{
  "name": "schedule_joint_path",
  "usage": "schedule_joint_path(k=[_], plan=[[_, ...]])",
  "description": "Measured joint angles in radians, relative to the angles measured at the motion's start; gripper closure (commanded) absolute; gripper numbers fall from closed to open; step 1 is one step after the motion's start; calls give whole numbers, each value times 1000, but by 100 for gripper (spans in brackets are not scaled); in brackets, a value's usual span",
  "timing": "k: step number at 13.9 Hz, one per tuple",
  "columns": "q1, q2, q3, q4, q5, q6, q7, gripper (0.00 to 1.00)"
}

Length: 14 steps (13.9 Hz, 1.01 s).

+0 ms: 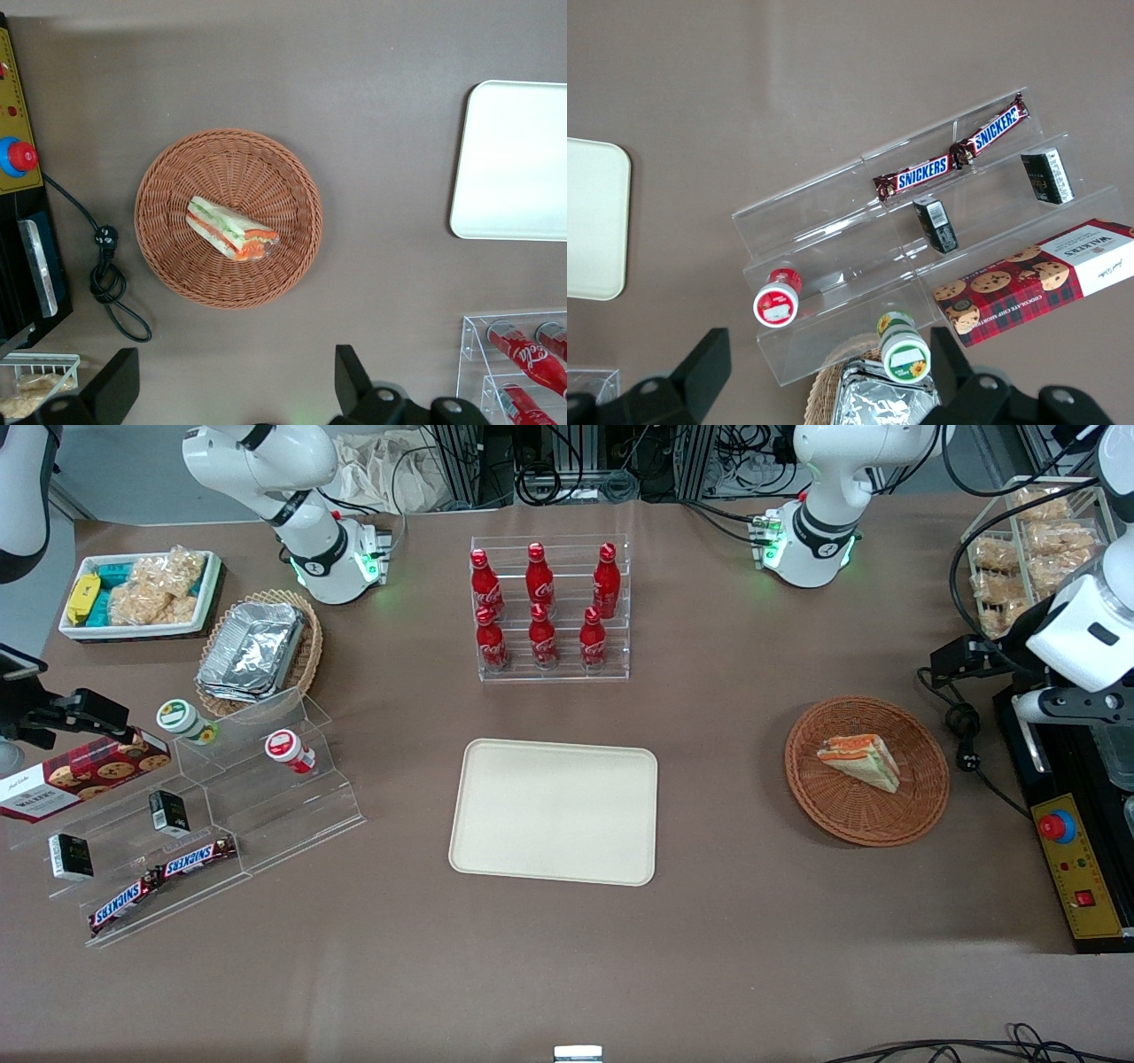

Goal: Place sandwich from basket to tray
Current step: 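Move the left gripper over the sandwich in the wicker basket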

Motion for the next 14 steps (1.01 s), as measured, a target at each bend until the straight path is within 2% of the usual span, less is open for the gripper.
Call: schedule_joint_path(k=[7,14], plan=[[-1,0,-2,0,-2,-6,-89,1],[3,1,8,-26,-36,-11,-130,1]])
